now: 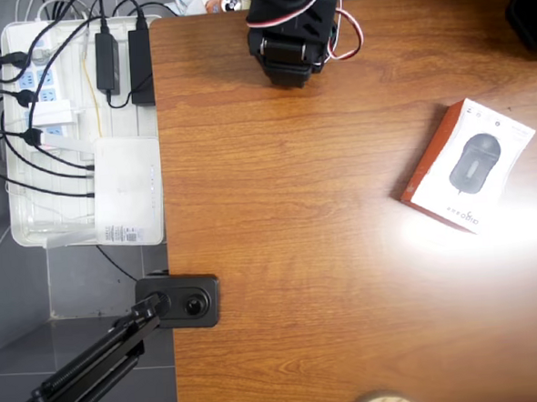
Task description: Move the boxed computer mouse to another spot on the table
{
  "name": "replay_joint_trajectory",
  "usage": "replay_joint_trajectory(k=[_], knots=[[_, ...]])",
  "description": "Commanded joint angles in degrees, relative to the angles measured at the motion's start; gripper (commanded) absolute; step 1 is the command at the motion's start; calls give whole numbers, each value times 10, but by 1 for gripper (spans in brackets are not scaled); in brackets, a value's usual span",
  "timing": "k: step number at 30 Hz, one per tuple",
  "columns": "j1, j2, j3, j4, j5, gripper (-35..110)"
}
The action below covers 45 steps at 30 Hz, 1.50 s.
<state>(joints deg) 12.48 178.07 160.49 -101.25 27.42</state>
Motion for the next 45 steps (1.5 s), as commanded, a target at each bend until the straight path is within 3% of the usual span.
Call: replay_joint_trajectory(k=[1, 9, 15, 18, 22, 26, 28, 31, 33, 39, 45], knots=[[4, -1, 0, -1, -4, 0], [4, -1, 0, 1, -3, 0], [4, -1, 0, 1, -67, 0], [5, -1, 0, 53, -32, 0], [40, -2, -69, 231, -5, 19], [49, -1, -225, 526, 18, 49], [-35, -15, -312, 688, 105, 50], [-257, -86, -439, 866, 296, 45], [-327, -160, -541, 980, 299, 41], [-394, -446, -803, 1109, 260, 40], [-459, -551, -843, 1210, 185, 42]])
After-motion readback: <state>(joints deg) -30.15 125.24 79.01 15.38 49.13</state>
